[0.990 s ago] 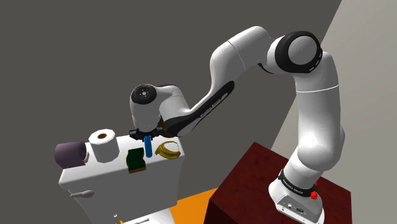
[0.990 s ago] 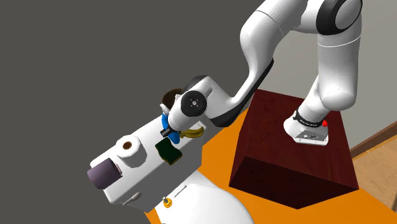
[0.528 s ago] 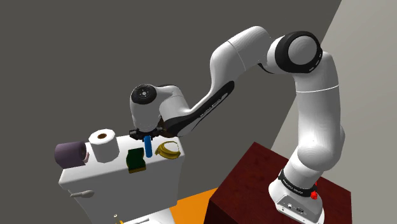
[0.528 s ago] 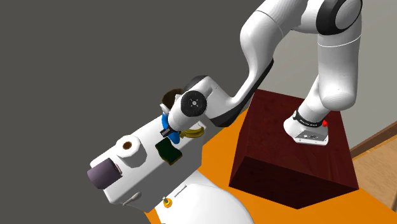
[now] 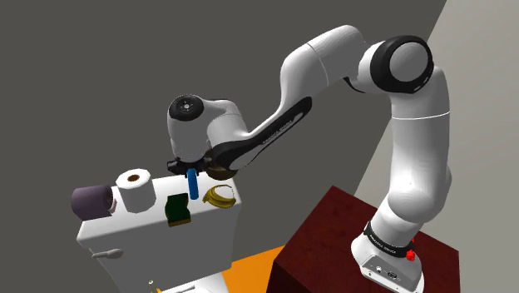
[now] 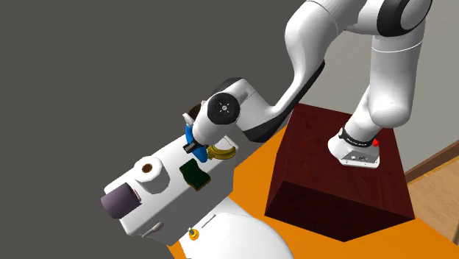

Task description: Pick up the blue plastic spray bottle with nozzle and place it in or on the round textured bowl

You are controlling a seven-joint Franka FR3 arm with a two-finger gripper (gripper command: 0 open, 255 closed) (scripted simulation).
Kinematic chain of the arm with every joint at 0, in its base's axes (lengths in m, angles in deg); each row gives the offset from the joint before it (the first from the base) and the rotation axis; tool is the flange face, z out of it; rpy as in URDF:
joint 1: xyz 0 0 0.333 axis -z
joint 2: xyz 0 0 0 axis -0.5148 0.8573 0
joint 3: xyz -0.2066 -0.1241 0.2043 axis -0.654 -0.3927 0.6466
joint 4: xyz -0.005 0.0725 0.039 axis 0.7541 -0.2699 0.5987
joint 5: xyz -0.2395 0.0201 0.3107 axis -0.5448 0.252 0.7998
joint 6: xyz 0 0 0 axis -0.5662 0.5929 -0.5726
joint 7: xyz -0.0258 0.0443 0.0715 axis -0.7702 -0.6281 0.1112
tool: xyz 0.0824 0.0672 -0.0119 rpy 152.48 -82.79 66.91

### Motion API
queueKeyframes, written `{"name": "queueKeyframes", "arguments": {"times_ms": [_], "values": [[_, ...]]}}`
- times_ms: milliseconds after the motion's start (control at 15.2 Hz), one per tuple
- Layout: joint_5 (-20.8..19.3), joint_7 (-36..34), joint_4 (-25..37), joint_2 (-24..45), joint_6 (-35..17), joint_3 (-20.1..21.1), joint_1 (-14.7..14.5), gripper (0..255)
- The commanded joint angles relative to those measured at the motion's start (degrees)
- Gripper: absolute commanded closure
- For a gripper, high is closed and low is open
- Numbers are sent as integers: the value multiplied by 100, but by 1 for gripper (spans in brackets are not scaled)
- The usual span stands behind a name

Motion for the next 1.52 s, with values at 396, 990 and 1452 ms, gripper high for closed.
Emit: {"name": "queueKeyframes", "arguments": {"times_ms": [396,990,1452], "values": [[457,426,141,-354,267,225,178,255],[921,877,403,-691,627,430,323,255],[1228,1204,686,-898,953,549,394,255]]}}
